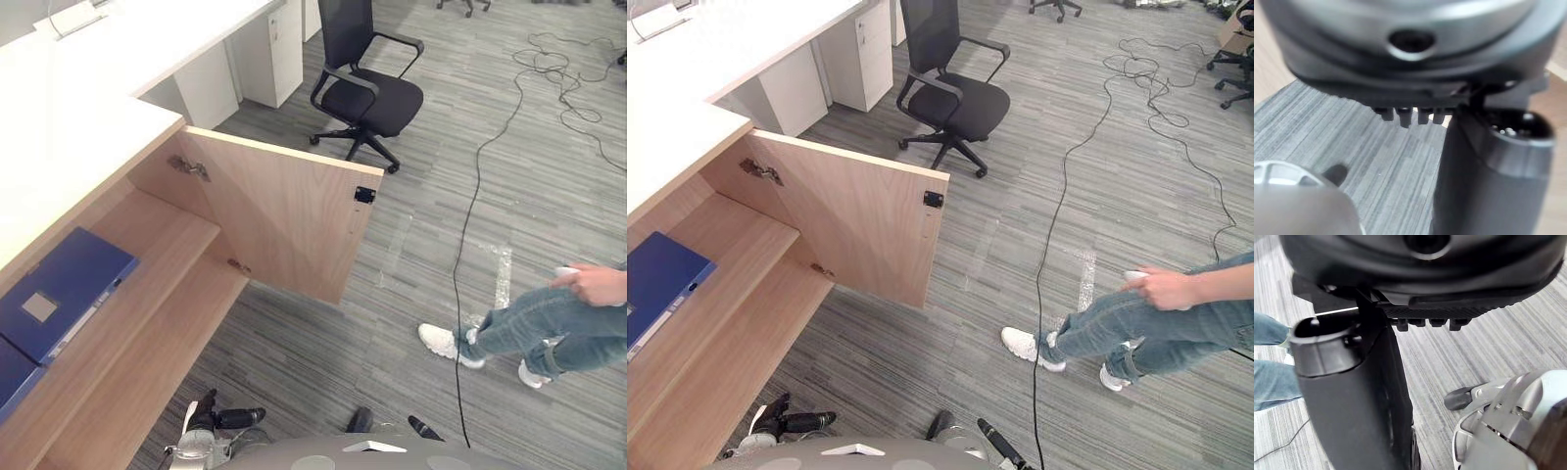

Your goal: Walk over to the cabinet, pick up the folder, carry it to the office cabinet, place the folder inside the office cabinet, then close the office cabinet door

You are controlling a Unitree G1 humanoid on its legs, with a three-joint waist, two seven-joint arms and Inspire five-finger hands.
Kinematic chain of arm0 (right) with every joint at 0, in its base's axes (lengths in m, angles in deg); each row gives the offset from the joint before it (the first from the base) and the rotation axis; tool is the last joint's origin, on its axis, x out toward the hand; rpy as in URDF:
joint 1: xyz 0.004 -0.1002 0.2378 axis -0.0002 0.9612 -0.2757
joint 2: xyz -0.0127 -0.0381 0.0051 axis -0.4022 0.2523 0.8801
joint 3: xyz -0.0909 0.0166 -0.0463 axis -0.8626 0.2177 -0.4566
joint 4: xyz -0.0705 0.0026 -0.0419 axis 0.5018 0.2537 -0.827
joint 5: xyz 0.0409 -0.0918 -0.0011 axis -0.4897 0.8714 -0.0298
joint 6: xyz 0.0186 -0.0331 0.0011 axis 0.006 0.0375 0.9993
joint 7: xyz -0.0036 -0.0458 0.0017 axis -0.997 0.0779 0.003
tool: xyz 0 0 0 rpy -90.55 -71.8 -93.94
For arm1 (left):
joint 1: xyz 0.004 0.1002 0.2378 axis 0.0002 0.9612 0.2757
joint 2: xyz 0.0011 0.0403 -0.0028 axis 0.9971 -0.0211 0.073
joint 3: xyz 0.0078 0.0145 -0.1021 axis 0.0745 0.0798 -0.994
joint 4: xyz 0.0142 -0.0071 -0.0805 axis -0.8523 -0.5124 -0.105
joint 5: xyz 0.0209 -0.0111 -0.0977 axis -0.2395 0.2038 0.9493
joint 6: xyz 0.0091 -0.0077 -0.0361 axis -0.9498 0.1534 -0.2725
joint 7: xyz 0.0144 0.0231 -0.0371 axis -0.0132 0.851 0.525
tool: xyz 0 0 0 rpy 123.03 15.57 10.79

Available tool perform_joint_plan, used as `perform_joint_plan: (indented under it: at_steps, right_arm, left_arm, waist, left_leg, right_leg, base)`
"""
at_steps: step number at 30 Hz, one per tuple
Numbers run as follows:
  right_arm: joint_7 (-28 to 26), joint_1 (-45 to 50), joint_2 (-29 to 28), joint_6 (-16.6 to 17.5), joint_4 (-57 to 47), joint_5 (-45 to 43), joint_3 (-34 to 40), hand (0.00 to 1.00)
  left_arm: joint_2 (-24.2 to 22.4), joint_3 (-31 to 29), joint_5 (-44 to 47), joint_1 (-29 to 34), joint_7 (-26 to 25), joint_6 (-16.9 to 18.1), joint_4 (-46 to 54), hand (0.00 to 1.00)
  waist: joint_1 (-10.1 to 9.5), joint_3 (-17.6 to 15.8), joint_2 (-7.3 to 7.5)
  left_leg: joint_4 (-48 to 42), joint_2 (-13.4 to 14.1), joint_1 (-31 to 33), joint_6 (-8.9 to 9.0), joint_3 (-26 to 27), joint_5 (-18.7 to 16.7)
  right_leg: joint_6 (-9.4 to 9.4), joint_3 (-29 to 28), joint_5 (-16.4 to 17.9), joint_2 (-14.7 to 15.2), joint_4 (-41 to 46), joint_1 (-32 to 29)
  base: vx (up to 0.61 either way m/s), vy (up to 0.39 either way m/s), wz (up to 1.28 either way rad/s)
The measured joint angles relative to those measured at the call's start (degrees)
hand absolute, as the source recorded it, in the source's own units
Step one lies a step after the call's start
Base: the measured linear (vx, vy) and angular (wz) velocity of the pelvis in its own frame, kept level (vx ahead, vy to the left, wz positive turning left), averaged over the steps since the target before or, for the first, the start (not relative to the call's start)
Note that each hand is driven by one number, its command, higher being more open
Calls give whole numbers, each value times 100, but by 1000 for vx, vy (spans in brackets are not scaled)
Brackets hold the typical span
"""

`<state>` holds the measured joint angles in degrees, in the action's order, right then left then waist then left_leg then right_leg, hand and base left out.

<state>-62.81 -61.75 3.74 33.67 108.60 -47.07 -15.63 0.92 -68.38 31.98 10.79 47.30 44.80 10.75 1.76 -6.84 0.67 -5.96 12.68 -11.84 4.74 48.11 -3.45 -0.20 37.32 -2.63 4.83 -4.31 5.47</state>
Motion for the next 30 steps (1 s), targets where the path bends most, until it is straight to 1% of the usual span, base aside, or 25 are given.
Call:
perform_joint_plan:
  at_steps: [3, 4, 5, 6, 7, 8, 9, 10, 11, 12, 13, 14, 15, 17, 19, 20, 22, 25, 28, 30]
  right_arm:
    - [-12, -26, -7, -30, -4, 34, 156, 100]
    - [-14, -76, -9, -65, -3, 136, 217, 100]
    - [-17, -153, 2, -67, -10, 198, 225, 100]
    - [-20, -210, 17, -67, -11, 199, 218, 100]
    - [-20, -303, 83, -62, -13, 199, 162, 100]
    - [-27, -357, 307, -48, -10, 205, -33, 100]
    - [-26, -400, 439, -37, -7, 209, -81, 100]
    - [-23, -450, 677, -5, -11, 209, -124, 100]
    - [-9, -407, 840, 6, 2, 208, -99, 100]
    - [-9, -381, 882, 4, 2, 208, -63, 100]
    - [-9, -382, 896, 4, -10, 207, 79, 100]
    - [-9, -397, 868, -1, -7, 201, 229, 100]
    - [-8, -421, 846, -7, -7, 196, 274, 100]
    - [-4, -486, 792, -19, -1, 159, 492, 100]
    - [6, -499, 793, -23, 2, 157, 702, 100]
    - [19, -540, 795, -43, 4, 164, 928, 100]
    - [24, -568, 795, -69, 5, 169, 1014, 100]
    - [24, -806, 815, -68, -5, 183, 1008, 100]
    - [18, -1038, 853, -62, -14, 178, 655, 100]
    - [-43, -1101, 858, -29, -40, -95, 295, 100]
  left_arm:
    - [-13, -128, 2, 1, 38, 8, 54, 100]
    - [-14, -184, 26, 19, 39, 8, 80, 100]
    - [-15, -267, 162, 74, 40, 7, 121, 100]
    - [-17, -323, 192, 77, 38, 7, 126, 100]
    - [-9, -389, 250, 116, 27, 11, 139, 100]
    - [-84, -374, 346, 179, 3, 14, 137, 100]
    - [-162, -360, 369, 226, 1, 27, 140, 100]
    - [-291, -326, 403, 264, -3, 38, 135, 100]
    - [-322, -213, 404, 277, -19, 68, 141, 100]
    - [-334, -144, 401, 301, -29, 99, 140, 100]
    - [-311, -65, 367, 324, -10, 141, 154, 100]
    - [-239, 21, 349, 309, 38, 138, 211, 100]
    - [-210, 49, 347, 311, 50, 135, 221, 100]
    - [-108, 71, 347, 312, 96, 111, 217, 100]
    - [-91, 66, 347, 325, 96, 100, 217, 100]
    - [-94, 65, 349, 339, 99, 94, 218, 100]
    - [-91, 56, 349, 356, 104, 94, 220, 100]
    - [-86, 46, 347, 361, 124, 109, 223, 100]
    - [-86, 50, 351, 365, 136, 111, 222, 100]
    - [-77, 62, 357, 364, 139, 112, 222, 100]
  waist:
    - [2, -20, 20]
    - [-13, -38, 47]
    - [-26, -81, 29]
    - [-27, -111, 80]
    - [-75, -193, 31]
    - [-190, -238, -47]
    - [-235, -255, -154]
    - [-255, -337, -343]
    - [-221, -341, -437]
    - [-204, -315, -471]
    - [-161, -261, -453]
    - [-141, -223, -400]
    - [-139, -196, -361]
    - [-143, -160, -252]
    - [-145, -156, -244]
    - [-145, -151, -252]
    - [-151, -139, -246]
    - [-159, -100, -230]
    - [-182, -76, -227]
    - [-214, -69, -218]
  left_leg:
    - [-114, 18, -56, 46, -4, -32]
    - [-398, 105, -27, 119, -3, -90]
    - [-934, 293, 106, 22, -136, -239]
    - [-1340, 401, 209, -74, -334, -319]
    - [-2278, 632, 629, -230, -1086, -462]
    - [-2532, 394, 946, -152, -2219, -797]
    - [-2503, 211, 1052, -74, -2681, -908]
    - [-2244, -120, 1150, 3, -3309, -1001]
    - [-1630, -351, 1135, -10, -3578, -980]
    - [-1430, -406, 1084, -9, -3605, -969]
    - [-966, -531, 881, 6, -3634, -978]
    - [-594, -630, 838, -103, -3615, -893]
    - [-481, -688, 882, -136, -3612, -821]
    - [-83, -883, 937, -218, -3664, -583]
    - [61, -964, 924, -262, -3718, -508]
    - [91, -1024, 881, -266, -3768, -501]
    - [118, -1058, 776, -266, -3822, -501]
    - [133, -1077, 646, -266, -3871, -501]
    - [137, -1091, 632, -266, -3872, -502]
    - [144, -1094, 624, -267, -3871, -502]
  right_leg:
    - [4, -16, 3, 18, -2, 73]
    - [3, -94, 11, 26, -1, 77]
    - [-28, -229, 41, 23, 42, 49]
    - [-54, -312, 82, 21, 111, 47]
    - [-123, -523, 204, 52, 342, -39]
    - [-170, -827, 330, 108, 621, -248]
    - [-162, -956, 365, 131, 741, -331]
    - [-73, -1115, 352, 190, 948, -382]
    - [43, -1175, 433, 259, 1158, -397]
    - [119, -1208, 482, 271, 1245, -431]
    - [189, -1239, 493, 309, 1305, -495]
    - [277, -1249, 422, 387, 1219, -591]
    - [317, -1253, 358, 419, 1158, -655]
    - [366, -1222, 95, 466, 737, -700]
    - [389, -1176, -6, 478, 519, -632]
    - [390, -1116, -55, 490, 408, -526]
    - [389, -1080, -60, 489, 345, -384]
    - [386, -1079, -58, 484, 261, -211]
    - [386, -1090, -59, 486, 229, -193]
    - [386, -1097, -59, 486, 224, -191]
  base:
    - [0, 128, -5]
    - [-16, 124, -33]
    - [-18, 115, -42]
    - [-56, 119, -65]
    - [-59, 118, -95]
    - [-64, 210, -111]
    - [-16, 207, -112]
    - [-5, 263, -69]
    - [12, 257, -42]
    - [31, 275, -5]
    - [40, 231, 6]
    - [16, 150, 5]
    - [-17, 101, 6]
    - [4, 91, 15]
    - [56, 80, 20]
    - [64, 54, 18]
    - [77, 38, 13]
    - [57, 12, 3]
    - [0, 0, 0]
    - [0, 0, 0]
